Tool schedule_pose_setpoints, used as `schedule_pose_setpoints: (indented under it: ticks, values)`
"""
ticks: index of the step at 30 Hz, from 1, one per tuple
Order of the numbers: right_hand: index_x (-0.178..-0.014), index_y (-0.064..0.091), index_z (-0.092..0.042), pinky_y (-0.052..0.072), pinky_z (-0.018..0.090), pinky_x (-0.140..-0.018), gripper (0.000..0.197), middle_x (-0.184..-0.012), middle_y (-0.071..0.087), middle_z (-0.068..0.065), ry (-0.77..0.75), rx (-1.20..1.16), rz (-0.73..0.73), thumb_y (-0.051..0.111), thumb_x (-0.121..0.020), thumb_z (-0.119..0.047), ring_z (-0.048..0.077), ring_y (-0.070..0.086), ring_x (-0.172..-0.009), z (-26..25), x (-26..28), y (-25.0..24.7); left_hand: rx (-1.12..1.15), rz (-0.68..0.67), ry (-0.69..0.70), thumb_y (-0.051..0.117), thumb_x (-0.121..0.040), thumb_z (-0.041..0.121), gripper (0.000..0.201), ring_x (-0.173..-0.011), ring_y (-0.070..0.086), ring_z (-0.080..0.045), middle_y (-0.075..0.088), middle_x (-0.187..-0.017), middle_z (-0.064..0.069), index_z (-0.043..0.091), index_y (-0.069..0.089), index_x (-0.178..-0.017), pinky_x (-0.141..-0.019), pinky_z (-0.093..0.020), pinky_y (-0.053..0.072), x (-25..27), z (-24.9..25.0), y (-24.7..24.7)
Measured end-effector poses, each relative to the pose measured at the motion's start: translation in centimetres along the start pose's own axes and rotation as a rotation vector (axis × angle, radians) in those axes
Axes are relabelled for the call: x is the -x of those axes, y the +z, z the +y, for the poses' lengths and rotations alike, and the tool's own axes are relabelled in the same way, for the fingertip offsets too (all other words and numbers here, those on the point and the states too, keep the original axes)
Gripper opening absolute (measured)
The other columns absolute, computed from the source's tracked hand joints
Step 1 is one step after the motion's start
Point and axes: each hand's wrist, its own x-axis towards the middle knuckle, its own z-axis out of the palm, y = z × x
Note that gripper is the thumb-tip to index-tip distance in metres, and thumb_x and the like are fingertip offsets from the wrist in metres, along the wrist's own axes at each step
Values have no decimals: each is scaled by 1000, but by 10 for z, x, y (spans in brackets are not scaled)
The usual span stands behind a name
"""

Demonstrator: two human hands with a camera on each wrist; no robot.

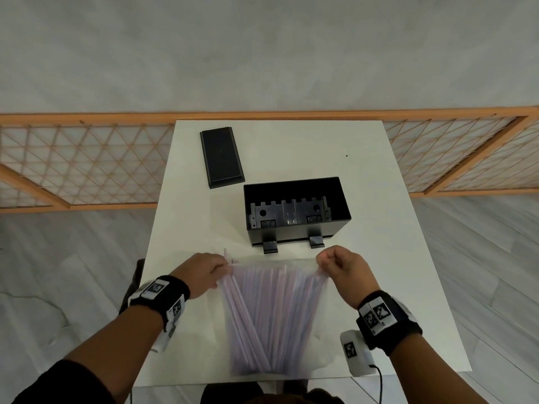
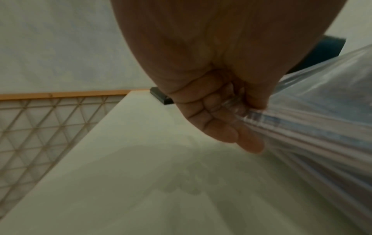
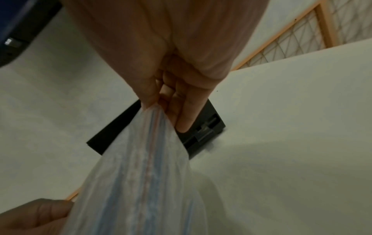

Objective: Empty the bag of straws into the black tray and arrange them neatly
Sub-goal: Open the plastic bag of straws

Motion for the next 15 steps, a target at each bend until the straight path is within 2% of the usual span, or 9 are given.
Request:
schedule_pose_setpoints:
  ticks: [3, 5, 10, 15]
  values:
    - [-82, 68, -29, 52, 24, -74, 18, -77, 72, -10, -60, 27, 6, 65, -95, -17, 8, 66, -75, -11, 10, -10, -77, 113, 80, 49, -106, 45, 36, -68, 63, -9, 65, -73, 6, 24, 61, -80, -70, -33, 52, 15, 11, -17]
    - [-81, 67, -29, 51, 23, -74, 20, -78, 72, -10, -105, 31, 15, 65, -95, -16, 8, 66, -77, -19, 20, -17, -105, 179, 122, 47, -106, 48, 34, -68, 58, -6, 62, -72, 9, 30, 58, -79, -69, -32, 49, 31, 19, -28]
    - [-86, 69, -28, 51, 19, -77, 17, -85, 73, -9, -210, 9, 44, 67, -95, -14, 11, 68, -84, -41, 47, -39, -132, 293, 196, 49, -105, 48, 28, -77, 59, -5, 64, -79, 13, 32, 66, -89, -73, -24, 47, 77, 46, -52]
    - [-93, 74, -28, 51, 16, -80, 17, -93, 75, -15, -288, -5, 96, 69, -94, -11, 10, 70, -89, -49, 60, -49, -94, 439, 223, 52, -102, 49, 24, -89, 61, -2, 64, -92, 19, 34, 70, -95, -79, -26, 51, 102, 58, -46]
